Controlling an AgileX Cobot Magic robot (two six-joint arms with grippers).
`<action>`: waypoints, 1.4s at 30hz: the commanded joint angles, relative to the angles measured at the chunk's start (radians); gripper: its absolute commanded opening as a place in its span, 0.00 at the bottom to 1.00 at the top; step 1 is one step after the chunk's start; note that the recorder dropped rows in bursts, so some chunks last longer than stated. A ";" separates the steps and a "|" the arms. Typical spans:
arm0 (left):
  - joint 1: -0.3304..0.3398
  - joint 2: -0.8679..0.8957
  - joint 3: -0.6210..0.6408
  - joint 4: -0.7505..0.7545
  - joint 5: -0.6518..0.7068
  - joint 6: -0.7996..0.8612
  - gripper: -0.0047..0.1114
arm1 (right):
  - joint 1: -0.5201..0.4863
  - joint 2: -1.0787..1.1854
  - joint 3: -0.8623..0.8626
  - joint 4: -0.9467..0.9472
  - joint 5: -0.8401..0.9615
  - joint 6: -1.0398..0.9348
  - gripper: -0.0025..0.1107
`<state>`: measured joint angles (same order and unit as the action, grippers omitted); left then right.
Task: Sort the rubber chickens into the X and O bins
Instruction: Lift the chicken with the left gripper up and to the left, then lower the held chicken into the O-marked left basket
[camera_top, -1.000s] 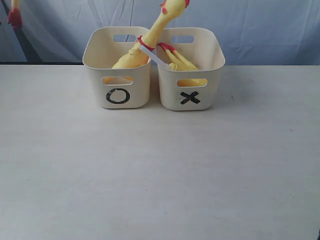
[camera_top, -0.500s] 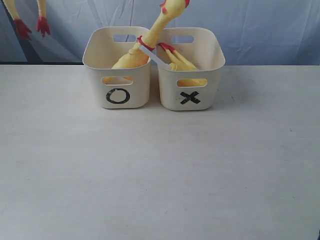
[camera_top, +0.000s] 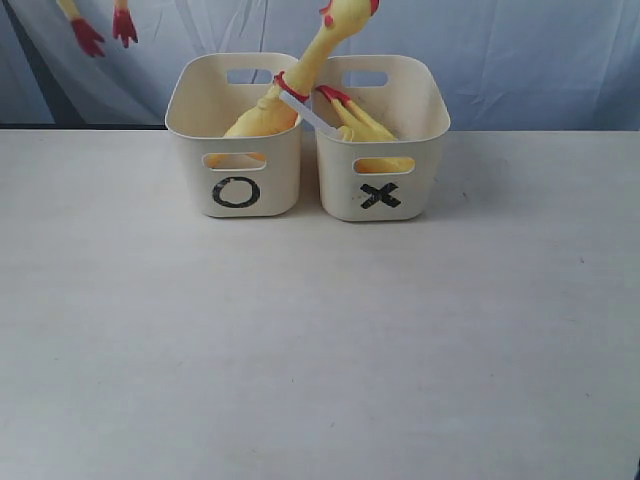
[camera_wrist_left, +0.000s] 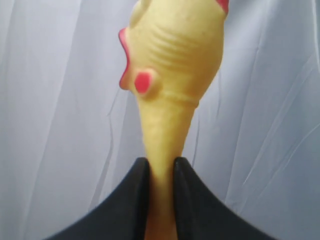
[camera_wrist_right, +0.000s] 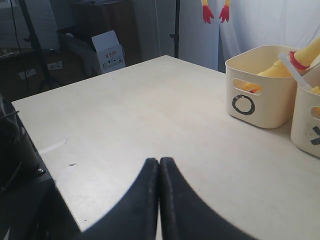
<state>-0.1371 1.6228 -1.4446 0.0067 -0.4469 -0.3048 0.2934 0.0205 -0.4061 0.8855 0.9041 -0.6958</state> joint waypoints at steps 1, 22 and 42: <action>0.005 0.065 -0.003 0.022 -0.145 -0.118 0.04 | -0.003 -0.007 0.005 0.005 -0.001 -0.001 0.02; 0.005 0.478 -0.099 0.158 -0.743 -0.264 0.04 | -0.003 -0.007 0.005 0.005 0.001 -0.001 0.02; 0.005 0.765 -0.354 0.421 -0.774 -0.279 0.04 | -0.003 -0.007 0.005 0.005 -0.001 -0.001 0.02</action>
<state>-0.1371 2.3665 -1.7636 0.4350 -1.1839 -0.5767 0.2934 0.0205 -0.4061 0.8855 0.9041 -0.6958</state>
